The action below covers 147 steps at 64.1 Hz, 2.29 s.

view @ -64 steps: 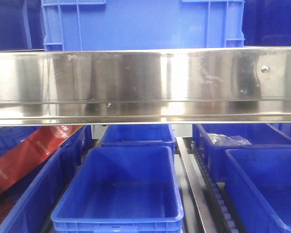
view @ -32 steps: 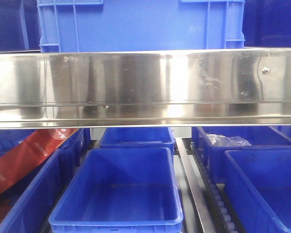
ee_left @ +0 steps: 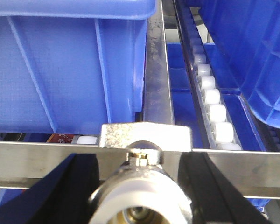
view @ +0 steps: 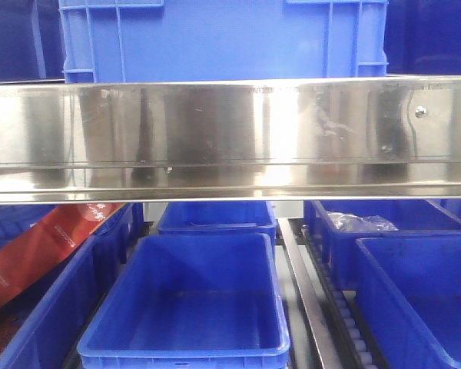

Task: Place valve from conveyor to right shelf box
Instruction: 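Extend both arms over the shelf rail into a blue bin, then open both grippers to release the valves into the blue bin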

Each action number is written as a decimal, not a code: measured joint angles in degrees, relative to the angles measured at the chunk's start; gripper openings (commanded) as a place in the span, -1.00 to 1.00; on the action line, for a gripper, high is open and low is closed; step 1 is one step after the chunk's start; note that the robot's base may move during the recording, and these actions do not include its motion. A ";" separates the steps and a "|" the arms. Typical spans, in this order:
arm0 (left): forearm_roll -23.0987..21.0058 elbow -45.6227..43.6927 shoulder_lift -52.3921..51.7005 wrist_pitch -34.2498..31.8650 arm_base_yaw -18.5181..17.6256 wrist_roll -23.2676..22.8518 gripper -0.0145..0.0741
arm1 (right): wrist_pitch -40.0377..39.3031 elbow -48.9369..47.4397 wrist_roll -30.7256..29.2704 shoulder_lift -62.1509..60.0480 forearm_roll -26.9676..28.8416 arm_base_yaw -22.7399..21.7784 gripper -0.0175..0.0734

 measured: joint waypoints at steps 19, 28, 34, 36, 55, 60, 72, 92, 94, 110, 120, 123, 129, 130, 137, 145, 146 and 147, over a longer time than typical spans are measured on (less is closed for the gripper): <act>0.00 -3.12 1.11 2.40 0.00 0.00 -0.92 | 2.40 -2.61 0.00 0.00 4.09 3.62 -0.97; -0.26 -8.97 3.96 3.96 0.00 0.00 -0.92 | 1.27 -6.22 0.00 0.58 4.87 9.06 -0.97; -0.74 -14.10 6.96 4.23 0.00 0.11 -0.92 | -0.36 -9.35 0.00 2.44 5.10 11.87 -0.97; -0.96 -15.83 8.11 4.23 -0.09 0.25 -0.92 | -0.71 -10.53 0.00 3.57 5.10 12.56 -0.97; -0.96 -33.02 21.84 4.35 -9.74 0.37 -0.92 | -1.79 -27.85 0.00 17.57 5.10 17.44 -0.97; -0.96 -36.95 26.04 4.35 -14.04 0.37 -0.92 | -2.03 -33.35 0.00 22.39 5.10 18.40 -0.97; -0.96 -44.80 37.43 -0.17 -23.84 0.37 -0.92 | -2.11 -44.99 0.00 32.74 5.10 21.07 -0.97; -2.01 -55.02 55.06 -3.67 -29.40 0.06 -0.92 | -1.25 -51.33 0.00 45.75 5.28 24.85 -0.97; -2.87 -55.67 56.48 -3.54 -29.40 -0.54 -0.92 | -0.81 -51.33 0.00 46.59 5.28 24.85 -0.97; -6.58 -56.77 61.43 -3.54 -29.48 -1.20 -0.87 | 0.70 -51.38 0.00 48.97 5.16 24.85 -0.95; -6.82 -56.77 62.30 -3.54 -29.48 -1.20 -0.40 | 0.70 -51.61 0.00 50.47 5.16 24.85 -0.41; -6.82 -56.77 62.29 -3.54 -29.48 -1.25 -0.17 | 0.82 -51.61 0.00 50.88 5.09 24.85 -0.21; -6.82 -56.77 62.36 -3.41 -29.48 -1.25 0.14 | 0.91 -51.61 0.00 51.33 5.09 24.85 0.11; -6.82 -56.77 62.36 -3.41 -29.48 -1.25 0.18 | 0.91 -51.61 0.00 51.43 5.09 24.85 0.17; -7.18 -57.14 62.36 -4.02 -29.48 -1.34 0.39 | -0.19 -52.01 0.00 51.43 5.09 24.85 0.35; -7.29 -57.27 62.36 -4.15 -29.48 -1.38 0.42 | -0.78 -52.14 0.00 51.10 5.09 24.85 0.31; -7.29 -57.27 62.36 -4.15 -29.48 -1.38 0.42 | -0.78 -52.14 0.00 51.10 5.09 24.85 0.31; -7.29 -57.27 62.36 -4.15 -29.48 -1.38 0.42 | -0.64 -52.14 0.00 51.10 5.09 24.85 0.30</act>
